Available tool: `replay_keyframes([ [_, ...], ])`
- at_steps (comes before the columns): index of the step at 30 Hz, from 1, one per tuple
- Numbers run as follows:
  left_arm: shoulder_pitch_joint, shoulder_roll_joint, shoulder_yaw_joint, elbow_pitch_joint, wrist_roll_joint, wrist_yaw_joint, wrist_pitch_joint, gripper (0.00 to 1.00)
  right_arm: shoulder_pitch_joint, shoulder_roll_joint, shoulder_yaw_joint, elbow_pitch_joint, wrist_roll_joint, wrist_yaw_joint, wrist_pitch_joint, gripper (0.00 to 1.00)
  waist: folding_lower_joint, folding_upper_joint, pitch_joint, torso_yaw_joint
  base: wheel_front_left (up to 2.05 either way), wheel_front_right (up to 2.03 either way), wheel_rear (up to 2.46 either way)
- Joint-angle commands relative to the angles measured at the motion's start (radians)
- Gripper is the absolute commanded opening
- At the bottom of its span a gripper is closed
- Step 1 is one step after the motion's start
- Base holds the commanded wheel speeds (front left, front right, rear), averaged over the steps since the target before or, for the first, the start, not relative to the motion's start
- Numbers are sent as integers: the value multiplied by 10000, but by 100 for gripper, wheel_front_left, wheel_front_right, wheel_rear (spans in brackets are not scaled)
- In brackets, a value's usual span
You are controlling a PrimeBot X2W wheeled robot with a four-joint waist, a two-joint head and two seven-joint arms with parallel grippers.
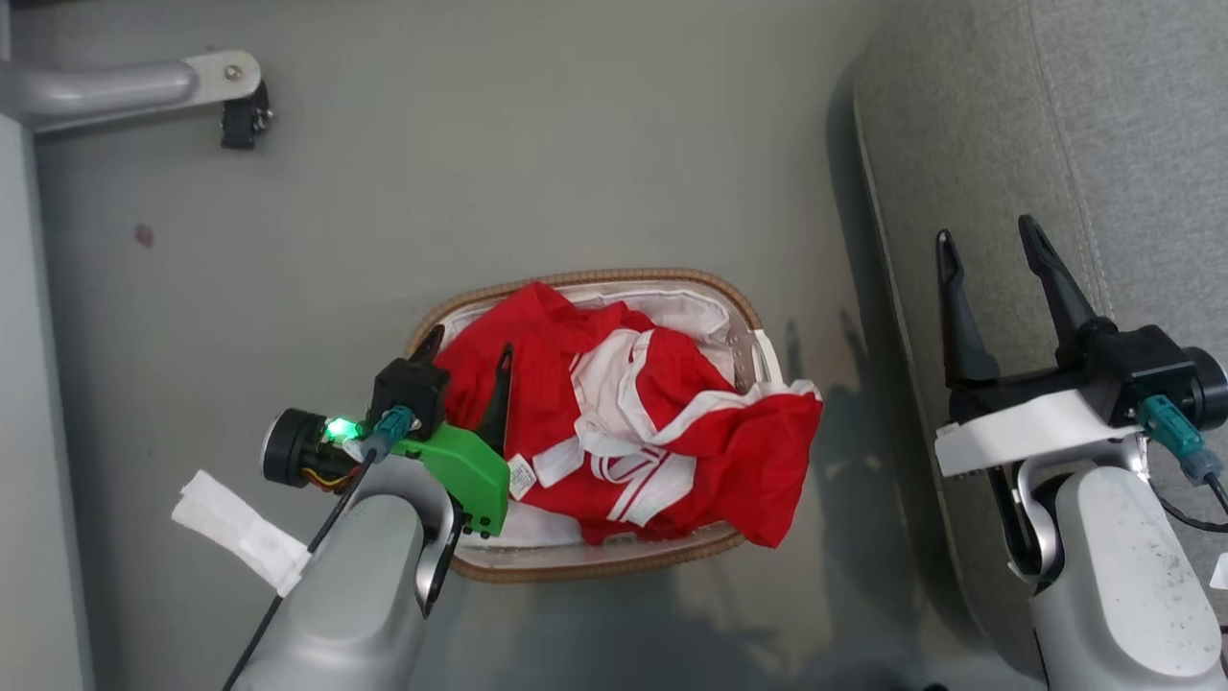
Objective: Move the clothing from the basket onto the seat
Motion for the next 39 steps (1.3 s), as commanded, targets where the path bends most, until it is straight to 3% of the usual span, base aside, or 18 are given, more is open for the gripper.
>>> replay_keyframes([
  [1,-389,73,-138,359,69,27,-9,100,-218,-27,13,-63,78,1,-22,100,-2,0,1467,-695,0,0,0],
  [10,-1739,72,-1096,2516,2,396,337,100,-762,-27,291,-171,479,1,-22,100,-2,0,2492,-1110,0,0,0],
  [22,-2943,72,-1690,3762,-213,1607,1136,100,-1358,-29,705,-244,884,1,-22,100,-2,0,3441,-1452,0,0,0],
  [28,-3137,70,-1712,4192,-437,1954,1472,100,-1453,-34,822,-205,1027,1,-12,100,-2,0,3575,-1552,0,0,0],
  [29,-3127,74,-1700,4213,-516,1931,1505,93,-1458,-35,838,-190,1044,1,-12,100,-2,0,3583,-1563,0,0,0],
  [30,-3118,72,-1716,4218,-574,1892,1550,49,-1462,-35,852,-180,1061,1,-12,100,-2,0,3585,-1570,0,0,0],
  [31,-3108,69,-1745,4220,-647,1867,1554,27,-1461,-37,872,-167,1084,1,-12,100,-2,0,3581,-1574,0,0,0],
  [32,-3093,71,-1763,4224,-701,1849,1572,0,-1456,-37,888,-153,1095,1,-12,100,-2,0,3575,-1578,0,0,0],
  [39,-2827,69,-1967,4088,-1047,1702,1347,0,-1312,-37,964,-14,995,1,-12,100,-2,0,3287,-1502,0,0,0],
])
